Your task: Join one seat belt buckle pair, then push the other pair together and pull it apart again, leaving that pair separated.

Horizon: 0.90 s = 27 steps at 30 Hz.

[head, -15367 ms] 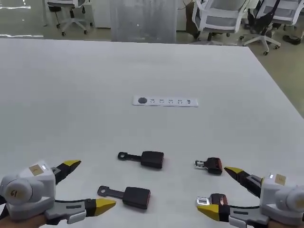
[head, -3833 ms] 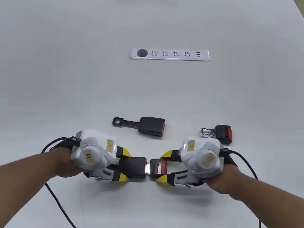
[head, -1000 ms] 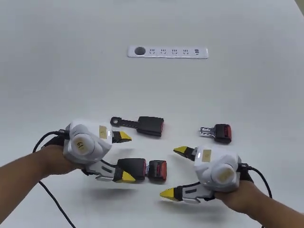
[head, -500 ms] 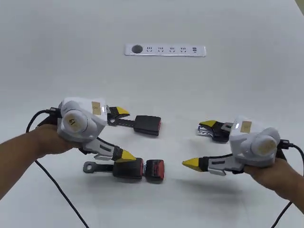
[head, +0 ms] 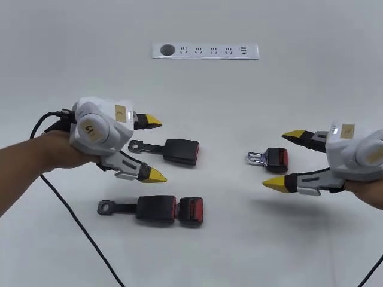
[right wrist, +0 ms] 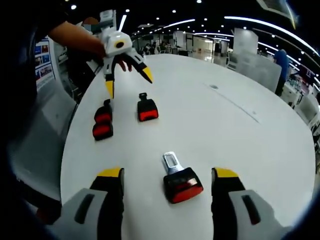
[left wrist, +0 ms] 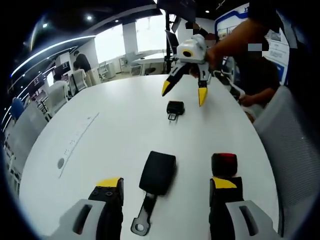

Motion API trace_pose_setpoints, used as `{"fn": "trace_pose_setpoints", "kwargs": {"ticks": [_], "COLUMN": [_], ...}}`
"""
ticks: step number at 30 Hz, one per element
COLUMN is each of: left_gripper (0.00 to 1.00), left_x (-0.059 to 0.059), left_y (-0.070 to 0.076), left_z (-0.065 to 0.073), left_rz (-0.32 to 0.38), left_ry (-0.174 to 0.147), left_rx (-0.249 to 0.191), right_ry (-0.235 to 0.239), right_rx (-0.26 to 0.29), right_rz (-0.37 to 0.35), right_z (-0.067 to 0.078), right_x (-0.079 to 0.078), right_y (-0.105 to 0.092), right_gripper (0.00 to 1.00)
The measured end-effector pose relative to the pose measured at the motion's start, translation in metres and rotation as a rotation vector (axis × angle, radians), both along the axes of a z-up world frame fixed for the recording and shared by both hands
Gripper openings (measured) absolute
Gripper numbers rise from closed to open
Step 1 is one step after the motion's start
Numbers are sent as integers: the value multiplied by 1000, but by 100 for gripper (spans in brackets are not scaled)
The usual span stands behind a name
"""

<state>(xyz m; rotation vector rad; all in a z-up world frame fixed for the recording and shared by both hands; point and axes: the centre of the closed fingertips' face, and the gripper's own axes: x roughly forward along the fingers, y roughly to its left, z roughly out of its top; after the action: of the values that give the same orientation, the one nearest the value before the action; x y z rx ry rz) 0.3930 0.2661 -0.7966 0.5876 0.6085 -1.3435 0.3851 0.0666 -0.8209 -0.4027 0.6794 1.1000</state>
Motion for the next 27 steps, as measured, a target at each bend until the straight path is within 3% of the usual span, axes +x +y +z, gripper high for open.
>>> {"fn": "trace_pose_setpoints", "kwargs": {"ticks": [2, 11, 14, 16, 19, 21, 23, 26, 27], "left_gripper": [72, 69, 65, 64, 63, 63, 59, 52, 52], "left_x": [3, 14, 16, 16, 17, 19, 20, 19, 21], "left_y": [-3, -13, -12, -13, -13, -13, -14, -13, -14], "left_z": [-4, -31, -39, -44, -49, -51, -52, -57, -59], "left_rz": [-35, -78, -97, -94, -94, -94, -93, -117, -104], "left_ry": [-14, 14, -7, 19, 32, 24, 35, 31, 41], "left_rx": [10, 49, 77, 73, 75, 76, 70, 86, 72], "right_ry": [9, 31, 33, 38, 39, 37, 68, 65, 71], "right_rx": [-28, -36, -49, -61, -69, -85, -72, -84, -82], "right_rz": [18, 61, 85, 104, 119, 136, 134, 145, 146], "right_z": [-6, -16, -18, -21, -24, -28, -30, -32, -32], "right_x": [1, 6, 5, 5, 7, 8, 6, 8, 9], "right_y": [-5, -7, -7, -8, -10, -12, -11, -12, -13], "right_gripper": [72, 71, 68, 66, 63, 61, 61, 59, 58]}}
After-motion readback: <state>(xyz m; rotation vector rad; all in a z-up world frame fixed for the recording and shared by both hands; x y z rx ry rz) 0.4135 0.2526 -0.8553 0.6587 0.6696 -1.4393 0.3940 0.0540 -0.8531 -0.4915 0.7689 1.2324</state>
